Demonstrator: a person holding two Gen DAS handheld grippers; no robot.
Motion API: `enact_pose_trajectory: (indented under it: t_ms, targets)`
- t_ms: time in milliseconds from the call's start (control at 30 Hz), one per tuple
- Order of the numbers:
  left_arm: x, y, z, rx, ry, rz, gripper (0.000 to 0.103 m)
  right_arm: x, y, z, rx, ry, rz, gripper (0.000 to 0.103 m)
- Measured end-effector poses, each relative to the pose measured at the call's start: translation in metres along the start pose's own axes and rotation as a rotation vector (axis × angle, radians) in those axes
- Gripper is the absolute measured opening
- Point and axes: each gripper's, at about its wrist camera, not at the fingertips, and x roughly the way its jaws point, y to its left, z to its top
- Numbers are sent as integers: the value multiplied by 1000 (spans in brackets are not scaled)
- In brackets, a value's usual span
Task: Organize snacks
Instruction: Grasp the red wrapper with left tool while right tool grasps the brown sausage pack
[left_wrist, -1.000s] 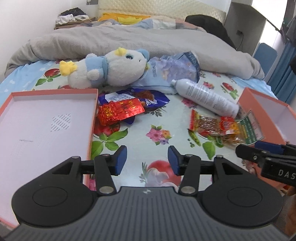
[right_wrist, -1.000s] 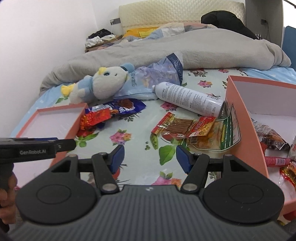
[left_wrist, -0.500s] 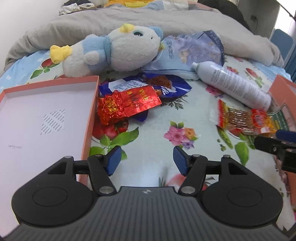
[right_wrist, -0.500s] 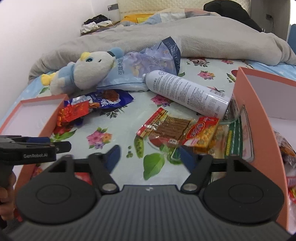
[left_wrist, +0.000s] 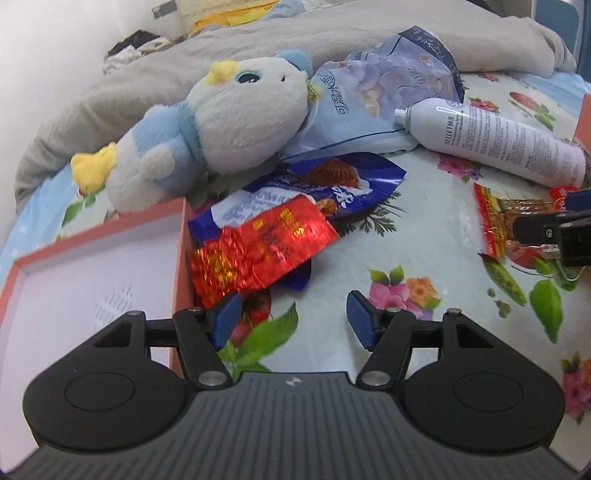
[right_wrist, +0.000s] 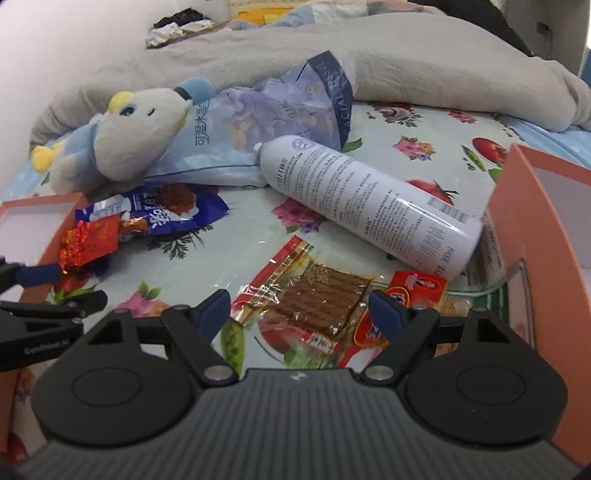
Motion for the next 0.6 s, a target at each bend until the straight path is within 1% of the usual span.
enact_pose_trajectory:
  t_ms: [167, 300, 400, 500, 600]
  targets:
    - [10, -5, 6, 57, -29, 32, 68, 14, 1, 7, -32, 13, 7, 84]
    - [11, -9, 11, 107, -65, 54, 68, 26, 0, 8, -50, 42, -19, 84]
    - [15, -9, 15, 115, -73, 43, 69, 33, -1, 6, -58, 55, -19, 84]
    - [20, -11, 18, 139, -76, 55, 68, 37, 1, 4, -86, 52, -33, 86]
    - [27, -10, 19, 160, -81, 78, 69, 41, 4, 2, -99, 62, -18, 92]
